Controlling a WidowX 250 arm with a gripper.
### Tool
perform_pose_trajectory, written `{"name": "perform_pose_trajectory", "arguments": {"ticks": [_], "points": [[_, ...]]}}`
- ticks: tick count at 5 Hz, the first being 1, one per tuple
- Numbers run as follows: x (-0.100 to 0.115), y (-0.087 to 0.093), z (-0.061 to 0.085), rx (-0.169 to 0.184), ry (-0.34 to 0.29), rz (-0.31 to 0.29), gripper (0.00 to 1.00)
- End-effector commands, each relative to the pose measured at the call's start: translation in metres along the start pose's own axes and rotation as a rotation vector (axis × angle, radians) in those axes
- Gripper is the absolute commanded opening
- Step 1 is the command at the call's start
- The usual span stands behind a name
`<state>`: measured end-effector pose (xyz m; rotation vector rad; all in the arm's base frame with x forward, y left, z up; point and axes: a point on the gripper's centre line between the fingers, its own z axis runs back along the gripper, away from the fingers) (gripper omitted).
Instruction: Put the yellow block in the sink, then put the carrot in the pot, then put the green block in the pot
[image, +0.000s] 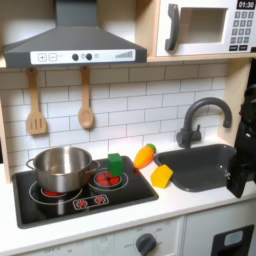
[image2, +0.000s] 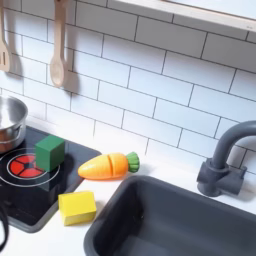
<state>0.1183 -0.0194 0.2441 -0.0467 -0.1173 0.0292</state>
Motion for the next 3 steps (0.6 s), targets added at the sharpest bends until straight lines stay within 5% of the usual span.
{"name": "perform_pose_trajectory", "arguments": {"ticks": [1, 3], "points": [[0.000, 0.000, 0.000, 0.000, -0.002, 0.000, 1.00], [0.062, -0.012, -0.019, 0.003, 0.009, 0.047, 1.00]]}}
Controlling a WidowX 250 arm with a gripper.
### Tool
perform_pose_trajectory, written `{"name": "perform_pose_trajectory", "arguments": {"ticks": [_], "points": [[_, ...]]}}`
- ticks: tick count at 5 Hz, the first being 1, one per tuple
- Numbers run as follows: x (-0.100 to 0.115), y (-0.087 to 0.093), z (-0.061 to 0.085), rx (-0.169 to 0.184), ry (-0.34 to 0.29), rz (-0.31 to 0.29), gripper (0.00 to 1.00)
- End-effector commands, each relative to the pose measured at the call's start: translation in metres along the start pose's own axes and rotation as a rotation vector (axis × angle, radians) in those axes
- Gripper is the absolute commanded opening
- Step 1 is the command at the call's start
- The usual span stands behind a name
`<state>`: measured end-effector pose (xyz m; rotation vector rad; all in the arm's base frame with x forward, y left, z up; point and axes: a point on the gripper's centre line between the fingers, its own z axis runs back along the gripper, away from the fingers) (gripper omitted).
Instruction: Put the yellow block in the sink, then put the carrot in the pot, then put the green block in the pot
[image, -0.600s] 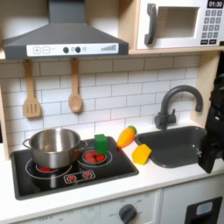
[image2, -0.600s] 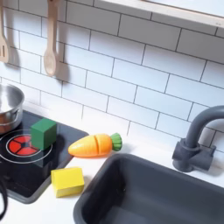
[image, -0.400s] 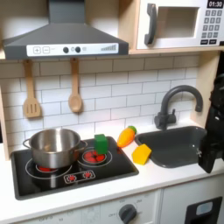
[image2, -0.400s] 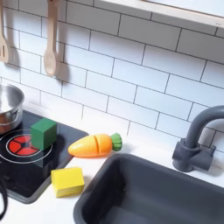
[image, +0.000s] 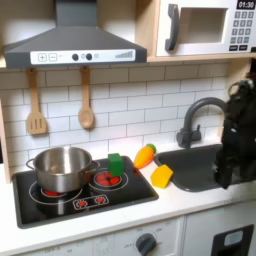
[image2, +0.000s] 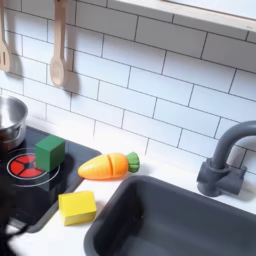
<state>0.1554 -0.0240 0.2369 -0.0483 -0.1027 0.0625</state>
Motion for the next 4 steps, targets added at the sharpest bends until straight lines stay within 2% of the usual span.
{"name": "perform_pose_trajectory", "arguments": {"ticks": [1, 2, 3, 4], "points": [[0.056, -0.017, -0.017, -0.002, -0.017, 0.048, 1.00], [0.078, -0.034, -0.029, 0.009, -0.017, 0.086, 1.00], [0.096, -0.034, -0.046, 0.043, 0.008, 0.246, 1.00], [0.109, -0.031, -0.050, 0.074, 0.004, 0.313, 1.00]]}}
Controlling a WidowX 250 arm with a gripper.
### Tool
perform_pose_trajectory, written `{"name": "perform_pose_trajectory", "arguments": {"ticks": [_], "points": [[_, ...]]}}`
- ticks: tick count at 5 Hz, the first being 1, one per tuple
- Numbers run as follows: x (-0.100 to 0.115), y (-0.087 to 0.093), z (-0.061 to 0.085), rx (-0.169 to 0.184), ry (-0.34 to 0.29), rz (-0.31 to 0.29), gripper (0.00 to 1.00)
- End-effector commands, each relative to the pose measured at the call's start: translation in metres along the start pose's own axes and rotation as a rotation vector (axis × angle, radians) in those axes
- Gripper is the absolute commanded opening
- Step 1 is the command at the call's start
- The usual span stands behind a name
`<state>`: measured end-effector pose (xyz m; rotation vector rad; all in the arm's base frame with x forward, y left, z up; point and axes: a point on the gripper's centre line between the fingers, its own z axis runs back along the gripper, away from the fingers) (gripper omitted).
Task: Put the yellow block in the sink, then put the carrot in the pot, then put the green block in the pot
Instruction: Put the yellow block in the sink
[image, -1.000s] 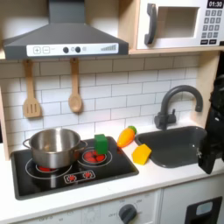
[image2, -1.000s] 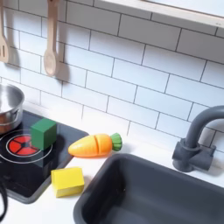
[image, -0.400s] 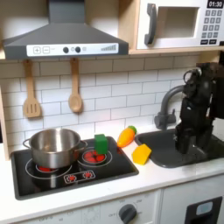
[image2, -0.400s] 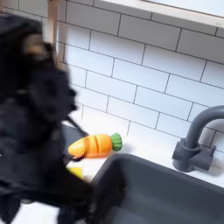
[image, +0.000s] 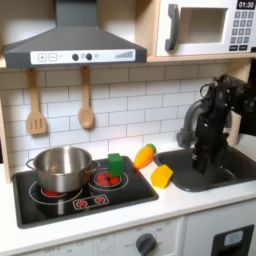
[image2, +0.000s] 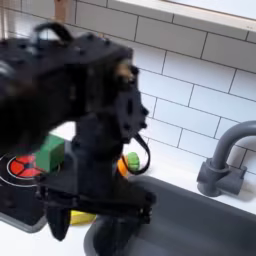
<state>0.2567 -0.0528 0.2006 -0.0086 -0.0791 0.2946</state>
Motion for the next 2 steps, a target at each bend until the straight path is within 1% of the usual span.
{"name": "perform_pose_trajectory", "arguments": {"ticks": [1, 2], "points": [[0.0197, 0.0017, -0.0018, 0.016, -0.024, 0.171, 1.00], [0.0274, 0.0110, -0.0054, 0.017, -0.014, 0.214, 1.00]]}}
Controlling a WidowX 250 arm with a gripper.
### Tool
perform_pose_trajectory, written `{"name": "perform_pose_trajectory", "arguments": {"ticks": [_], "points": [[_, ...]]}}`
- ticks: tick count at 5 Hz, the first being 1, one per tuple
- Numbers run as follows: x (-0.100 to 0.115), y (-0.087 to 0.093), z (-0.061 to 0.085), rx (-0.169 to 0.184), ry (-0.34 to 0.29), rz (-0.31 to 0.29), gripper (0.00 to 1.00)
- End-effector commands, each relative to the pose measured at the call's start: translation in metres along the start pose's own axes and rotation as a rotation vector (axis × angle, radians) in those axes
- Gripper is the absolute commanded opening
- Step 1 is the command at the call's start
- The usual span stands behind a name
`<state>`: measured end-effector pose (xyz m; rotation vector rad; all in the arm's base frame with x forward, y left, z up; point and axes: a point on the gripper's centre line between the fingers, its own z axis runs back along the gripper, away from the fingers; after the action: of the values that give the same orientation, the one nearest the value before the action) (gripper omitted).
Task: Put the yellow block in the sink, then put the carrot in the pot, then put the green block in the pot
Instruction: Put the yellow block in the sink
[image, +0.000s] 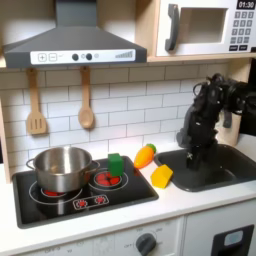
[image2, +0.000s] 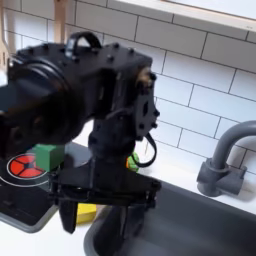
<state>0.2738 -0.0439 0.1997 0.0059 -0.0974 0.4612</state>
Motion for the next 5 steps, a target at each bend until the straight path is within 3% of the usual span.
{"name": "perform_pose_trajectory", "arguments": {"ticks": [1, 3, 5], "points": [[0.024, 0.015, -0.008, 0.015, -0.009, 0.068, 1.00], [0.033, 0.008, -0.028, 0.025, 0.010, 0.047, 1.00], [0.045, 0.002, -0.043, 0.049, 0.025, 0.076, 1.00]]}}
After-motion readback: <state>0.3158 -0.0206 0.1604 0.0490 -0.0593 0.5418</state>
